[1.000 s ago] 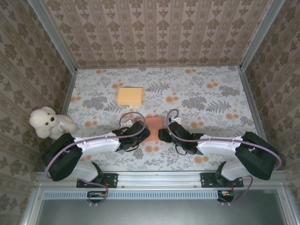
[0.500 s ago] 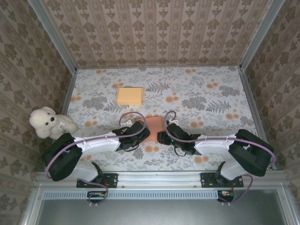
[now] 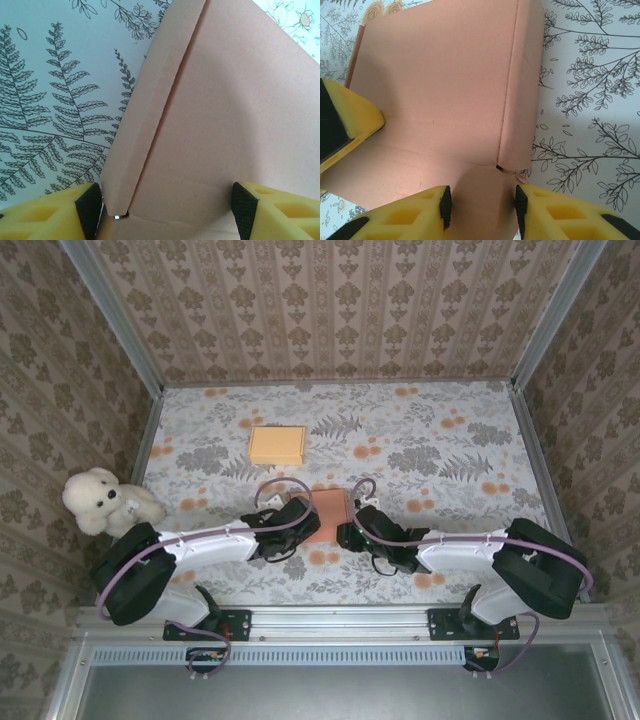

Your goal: Fold the paper box

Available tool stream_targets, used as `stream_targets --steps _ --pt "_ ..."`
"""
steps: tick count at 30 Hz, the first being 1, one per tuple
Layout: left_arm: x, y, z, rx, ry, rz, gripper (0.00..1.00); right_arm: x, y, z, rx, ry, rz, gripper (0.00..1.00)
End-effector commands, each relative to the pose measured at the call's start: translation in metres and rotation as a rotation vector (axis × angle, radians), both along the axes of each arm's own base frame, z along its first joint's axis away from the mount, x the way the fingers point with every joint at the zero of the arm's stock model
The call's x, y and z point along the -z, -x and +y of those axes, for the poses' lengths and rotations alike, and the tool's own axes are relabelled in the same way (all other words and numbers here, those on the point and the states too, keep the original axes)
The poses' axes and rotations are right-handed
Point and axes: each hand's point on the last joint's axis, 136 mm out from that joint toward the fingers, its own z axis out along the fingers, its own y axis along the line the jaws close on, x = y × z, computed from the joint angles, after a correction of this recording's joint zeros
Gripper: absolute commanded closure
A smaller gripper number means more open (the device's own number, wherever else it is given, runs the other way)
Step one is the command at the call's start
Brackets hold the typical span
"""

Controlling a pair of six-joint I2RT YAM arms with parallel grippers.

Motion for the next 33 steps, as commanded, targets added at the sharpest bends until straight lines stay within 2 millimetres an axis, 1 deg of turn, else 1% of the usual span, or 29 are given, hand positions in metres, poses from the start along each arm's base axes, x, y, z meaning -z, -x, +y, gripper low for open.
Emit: stream_targets --steps 1,9,19,26,33 --pt "0.024 0.014 0.034 0.009 -0.183 0.085 0.27 0.002 0.008 -0.005 -0.008 0.014 0.017 0.6" --pt "0.024 0.013 0.038 0.031 -0.237 0.088 0.24 0.002 0.008 -0.006 -0.007 0.023 0.019 0.6" --pt "0.026 0.012 0.031 0.024 -0.197 0.087 0.27 0.0 0.008 -0.003 -0.01 0.005 0.019 0.62" --pt "0.03 0.012 0.034 0.018 -0.213 0.094 0.27 0.0 0.01 -0.001 -0.017 -0.013 0.028 0.63" --pt "0.032 0.013 0.033 0.021 -0.211 0.096 0.27 -0.002 0.013 0.005 -0.035 -0.053 0.04 0.63"
